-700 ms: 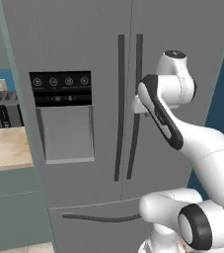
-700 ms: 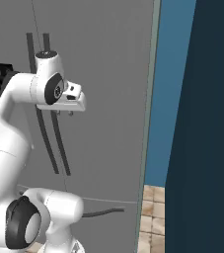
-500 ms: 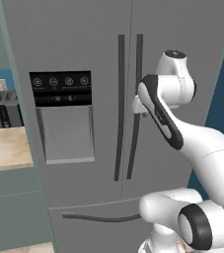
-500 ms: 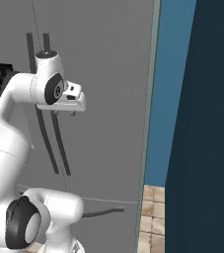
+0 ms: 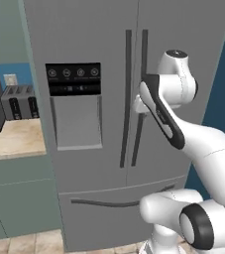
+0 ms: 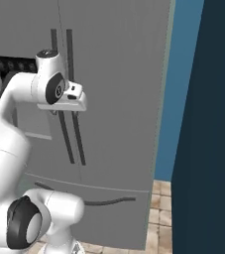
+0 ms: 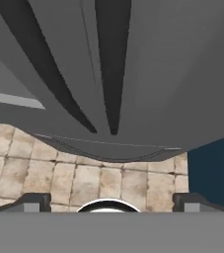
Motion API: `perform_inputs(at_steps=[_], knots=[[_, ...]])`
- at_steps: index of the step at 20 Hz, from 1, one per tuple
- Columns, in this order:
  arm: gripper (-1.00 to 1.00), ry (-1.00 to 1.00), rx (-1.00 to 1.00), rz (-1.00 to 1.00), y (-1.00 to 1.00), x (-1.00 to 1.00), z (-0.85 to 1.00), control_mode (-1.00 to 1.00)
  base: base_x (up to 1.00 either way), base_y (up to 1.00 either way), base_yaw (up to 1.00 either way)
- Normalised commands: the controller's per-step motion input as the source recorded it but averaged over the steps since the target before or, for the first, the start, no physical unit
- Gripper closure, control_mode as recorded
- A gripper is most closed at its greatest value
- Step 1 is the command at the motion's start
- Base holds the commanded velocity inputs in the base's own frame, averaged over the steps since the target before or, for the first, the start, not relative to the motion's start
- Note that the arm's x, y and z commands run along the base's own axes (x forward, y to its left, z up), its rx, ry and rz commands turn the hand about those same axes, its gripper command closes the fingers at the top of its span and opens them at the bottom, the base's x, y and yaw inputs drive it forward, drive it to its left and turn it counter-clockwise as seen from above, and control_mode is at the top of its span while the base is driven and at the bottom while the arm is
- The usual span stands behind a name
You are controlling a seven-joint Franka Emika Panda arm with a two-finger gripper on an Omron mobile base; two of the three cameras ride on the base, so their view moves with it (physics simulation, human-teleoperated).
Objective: There is a bowl on the dining counter. Grab a lemon wedge from the fridge and place it in the bowl. Then get the liquor bottle and glass cup from the cabinet and place them next to the bowl.
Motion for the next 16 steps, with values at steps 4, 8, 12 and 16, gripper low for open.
perform_inputs(at_steps=[4,8,12,16], knots=[[-1.00,0.00,0.00,0.00,0.00,0.00,0.00,1.00,-0.38,0.49,0.03],[-1.00,0.00,0.00,0.00,0.00,0.00,0.00,1.00,-0.04,0.20,0.00],[-1.00,0.00,0.00,0.00,0.00,0.00,0.00,1.00,0.00,0.00,0.00],[-1.00,-0.03,0.00,0.00,0.00,-0.01,-0.05,-1.00,0.00,0.00,0.00]])
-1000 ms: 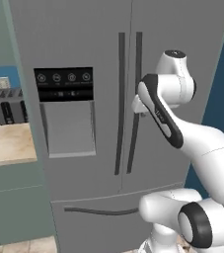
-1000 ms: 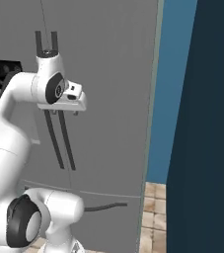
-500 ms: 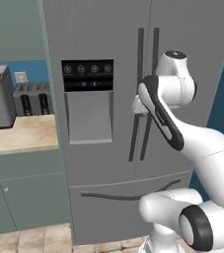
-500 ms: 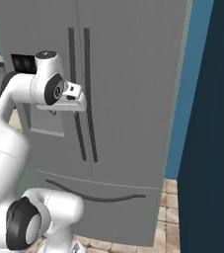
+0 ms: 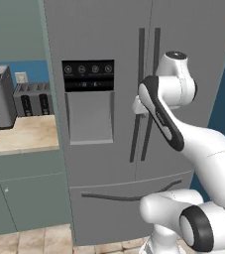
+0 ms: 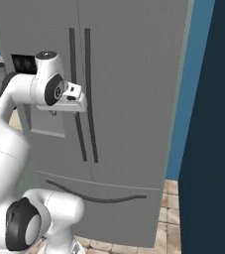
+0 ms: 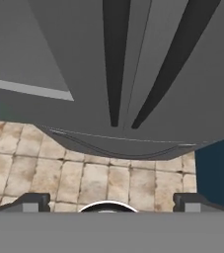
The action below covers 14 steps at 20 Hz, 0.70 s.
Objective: There is a bowl on the dining counter. Grab a lemon wedge from the fridge and place it in the bowl. Then get the liquor bottle and glass cup from the cabinet and place them next to the bowl.
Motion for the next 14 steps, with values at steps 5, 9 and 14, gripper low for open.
perform_inputs(at_steps=[5,9,14], knots=[[-1.00,-0.15,0.00,0.00,-0.17,0.00,-0.03,-1.00,0.00,0.00,0.00],[-1.00,-0.22,0.00,0.00,-0.33,0.25,0.00,-1.00,0.00,0.00,0.00],[-1.00,-0.15,0.01,0.00,-0.33,0.39,0.00,-1.00,0.00,0.00,0.00]])
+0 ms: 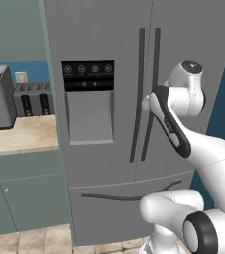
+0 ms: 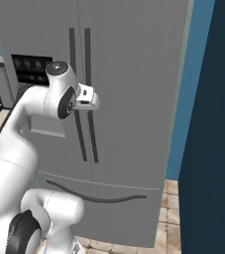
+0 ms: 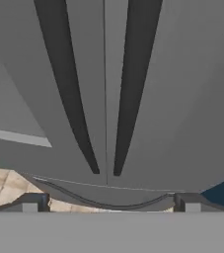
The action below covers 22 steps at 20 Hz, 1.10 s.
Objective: There is a bowl on the dining counter. Grab a lemon wedge from the fridge and place it in the bowl. Then get the liquor bottle and glass cup from the cabinet and place them next to the bowl.
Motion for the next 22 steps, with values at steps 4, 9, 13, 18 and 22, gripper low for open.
perform_inputs(at_steps=[4,9,13,18,22], knots=[[-1.00,-0.02,0.00,-0.03,-0.15,0.35,0.00,-1.00,0.00,0.00,0.00],[-1.00,0.00,0.01,-0.05,-0.03,0.44,0.01,-1.00,0.00,0.00,0.00],[-1.00,0.00,0.02,-0.01,-0.04,0.61,0.00,-1.00,0.00,0.00,0.00],[-1.00,-0.02,0.00,0.00,0.00,0.47,0.00,-1.00,0.00,0.00,0.00],[-1.00,-0.08,0.00,0.00,0.00,0.30,-0.02,-1.00,0.00,0.00,0.00]])
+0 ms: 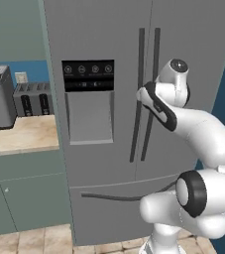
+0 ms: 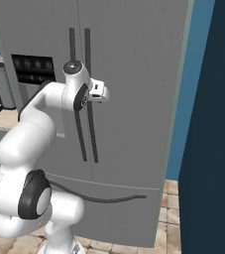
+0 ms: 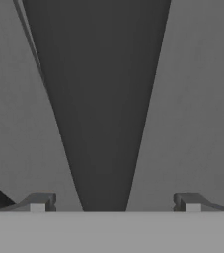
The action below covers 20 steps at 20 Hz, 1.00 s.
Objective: There is a bowl on the dining counter. Grab a lemon wedge from the fridge and place it in the bowl. Then get the liquor bottle and glass cup from the cabinet and place them next to the bowl.
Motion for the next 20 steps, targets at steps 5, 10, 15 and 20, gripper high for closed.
perform_inputs(at_steps=[5,10,15,20], knots=[[-1.00,-0.02,0.00,0.00,0.00,0.31,-0.04,-1.00,0.00,0.00,0.00],[-1.00,-0.01,0.00,0.00,0.00,0.25,-0.10,-1.00,0.00,0.00,0.00],[1.00,0.00,0.00,0.00,0.00,0.30,-0.23,-1.00,0.00,0.00,0.00],[1.00,0.05,0.00,0.00,0.00,0.06,-0.12,-1.00,0.00,0.00,0.00]])
